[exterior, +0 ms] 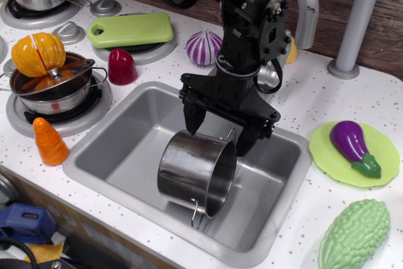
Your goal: Flip pot upright in sink
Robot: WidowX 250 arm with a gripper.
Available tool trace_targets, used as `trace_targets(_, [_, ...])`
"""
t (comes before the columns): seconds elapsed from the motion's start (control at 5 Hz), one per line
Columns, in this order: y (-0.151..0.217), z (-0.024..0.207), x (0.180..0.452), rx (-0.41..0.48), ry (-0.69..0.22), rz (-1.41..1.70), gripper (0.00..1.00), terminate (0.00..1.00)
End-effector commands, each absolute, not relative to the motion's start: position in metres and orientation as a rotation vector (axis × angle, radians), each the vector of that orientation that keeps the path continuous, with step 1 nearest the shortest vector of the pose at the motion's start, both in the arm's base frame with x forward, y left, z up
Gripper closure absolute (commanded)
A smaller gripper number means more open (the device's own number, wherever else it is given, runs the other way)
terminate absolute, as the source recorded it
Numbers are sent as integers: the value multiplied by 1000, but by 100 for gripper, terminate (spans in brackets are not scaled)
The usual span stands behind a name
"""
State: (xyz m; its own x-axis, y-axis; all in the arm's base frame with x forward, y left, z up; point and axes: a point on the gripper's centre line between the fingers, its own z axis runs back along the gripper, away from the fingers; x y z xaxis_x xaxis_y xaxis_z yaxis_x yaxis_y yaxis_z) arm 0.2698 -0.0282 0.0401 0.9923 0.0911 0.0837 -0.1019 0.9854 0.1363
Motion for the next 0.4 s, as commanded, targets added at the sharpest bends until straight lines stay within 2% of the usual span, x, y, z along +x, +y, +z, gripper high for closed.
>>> trace_targets(0.0, [-28,40,270,141,-77,97,0,0])
trace_targets(0.2, [-28,34,269,213,-95,70,0,0])
